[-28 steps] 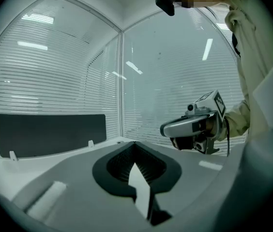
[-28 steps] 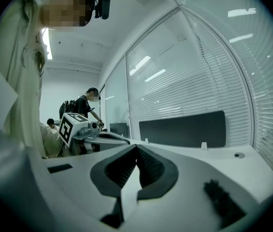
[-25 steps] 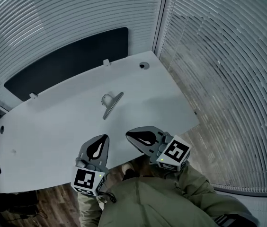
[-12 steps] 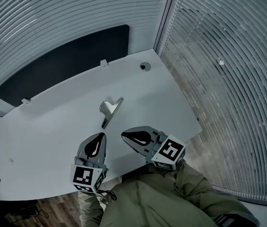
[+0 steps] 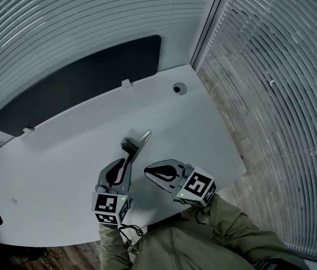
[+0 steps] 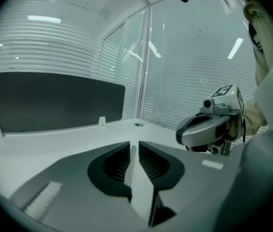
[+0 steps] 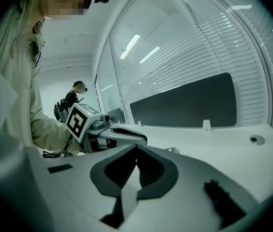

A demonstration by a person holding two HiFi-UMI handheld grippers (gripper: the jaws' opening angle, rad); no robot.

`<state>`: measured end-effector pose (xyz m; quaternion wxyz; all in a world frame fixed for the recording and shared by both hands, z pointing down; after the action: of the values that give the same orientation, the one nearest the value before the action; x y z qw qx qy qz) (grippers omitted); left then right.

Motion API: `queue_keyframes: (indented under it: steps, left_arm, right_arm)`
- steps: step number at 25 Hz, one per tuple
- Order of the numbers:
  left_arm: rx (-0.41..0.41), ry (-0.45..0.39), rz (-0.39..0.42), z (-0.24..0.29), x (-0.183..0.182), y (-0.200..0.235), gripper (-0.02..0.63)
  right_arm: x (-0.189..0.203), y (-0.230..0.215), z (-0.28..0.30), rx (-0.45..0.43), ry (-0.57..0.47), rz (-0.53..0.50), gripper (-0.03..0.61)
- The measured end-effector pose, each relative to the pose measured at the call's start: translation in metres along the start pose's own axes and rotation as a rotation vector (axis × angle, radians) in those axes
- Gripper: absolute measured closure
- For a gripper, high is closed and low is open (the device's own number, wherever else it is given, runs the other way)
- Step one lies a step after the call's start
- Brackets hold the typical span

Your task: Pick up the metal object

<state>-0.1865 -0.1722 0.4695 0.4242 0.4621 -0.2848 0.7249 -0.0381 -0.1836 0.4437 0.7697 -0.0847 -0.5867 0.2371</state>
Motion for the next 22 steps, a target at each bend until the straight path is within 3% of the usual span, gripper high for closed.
queue_keyframes:
  steps: [5,10,15,22]
  left_arm:
    - [-0.015,0.104,-0.076,0.039,0.016,0.025,0.496]
    - [-0.008,0.163,-0.087,0.082,0.029,0.042,0.419]
    - [0.029,0.234,-0.071,0.105,0.037,0.038,0.416]
    - [0.066,0.203,-0.122,0.109,0.034,0.035,0.448]
  right_arm:
    - [0.002,-0.021,0.013,-0.002,0.025,0.003,0.576]
    - [0.009,-0.04,0.016,-0.001,0.033,0.022,0.577]
    - [0.014,-0.045,0.012,0.015,0.032,0.049,0.577]
    - [0.014,-0.052,0.008,0.024,0.033,0.067,0.577]
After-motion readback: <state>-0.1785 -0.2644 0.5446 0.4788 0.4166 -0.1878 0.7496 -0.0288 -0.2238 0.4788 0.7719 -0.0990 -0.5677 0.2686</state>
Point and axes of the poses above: the fingertips, and each gripper's own axes: z forward along the fingers, y to its left, x out of its underside, the point moved 7 cm from there along -z, backward along the fingers, and after that the axes turned 9 degrees about z, right-handed, at the moved point
